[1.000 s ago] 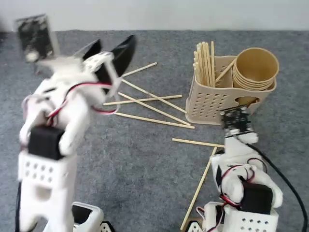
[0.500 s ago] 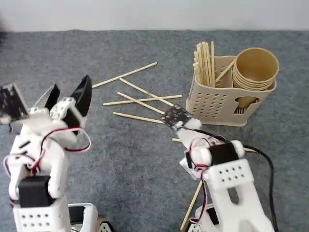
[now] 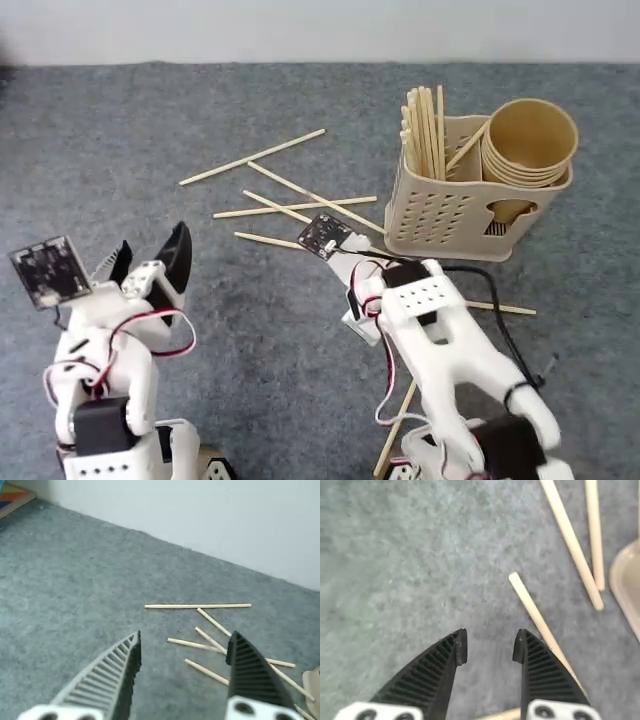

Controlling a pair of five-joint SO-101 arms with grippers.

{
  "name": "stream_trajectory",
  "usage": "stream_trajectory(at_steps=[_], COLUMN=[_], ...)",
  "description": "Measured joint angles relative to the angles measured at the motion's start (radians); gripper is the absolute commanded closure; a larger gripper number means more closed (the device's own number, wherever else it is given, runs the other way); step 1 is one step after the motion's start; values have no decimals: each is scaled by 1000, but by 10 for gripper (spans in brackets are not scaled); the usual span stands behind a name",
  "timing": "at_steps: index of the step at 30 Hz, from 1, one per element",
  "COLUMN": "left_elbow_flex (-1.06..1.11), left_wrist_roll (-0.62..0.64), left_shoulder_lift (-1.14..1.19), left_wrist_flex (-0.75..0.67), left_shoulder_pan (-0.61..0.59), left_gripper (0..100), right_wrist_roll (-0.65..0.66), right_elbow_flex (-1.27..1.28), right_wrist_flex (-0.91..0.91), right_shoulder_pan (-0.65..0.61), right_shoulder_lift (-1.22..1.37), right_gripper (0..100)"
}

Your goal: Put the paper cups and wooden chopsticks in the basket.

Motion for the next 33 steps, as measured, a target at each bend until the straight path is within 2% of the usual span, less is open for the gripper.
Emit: stream_trajectory(at_steps=[3,8,16,23,26,29,33], left_elbow_flex=[100,273,325,465,474,476,476], left_wrist_roll=[-3,-91,-107,-110,-110,-110,-110], left_shoulder_lift=[-104,-272,-279,-279,-279,-279,-279], left_wrist_flex=[-38,-98,-104,-104,-104,-104,-101], left_shoulder_pan=[-43,-100,-166,-183,-183,-183,-183], left_gripper=[731,731,731,738,822,975,986], right_wrist_roll=[37,51,52,52,52,52,52], right_elbow_flex=[-3,-74,-180,-229,-230,-230,-230], right_wrist_flex=[-43,-57,-57,-57,-57,-57,-57], right_shoulder_pan=[2,40,64,58,60,60,60], right_shoulder_lift=[57,132,229,236,236,236,236], right_gripper=[826,826,826,826,826,826,827])
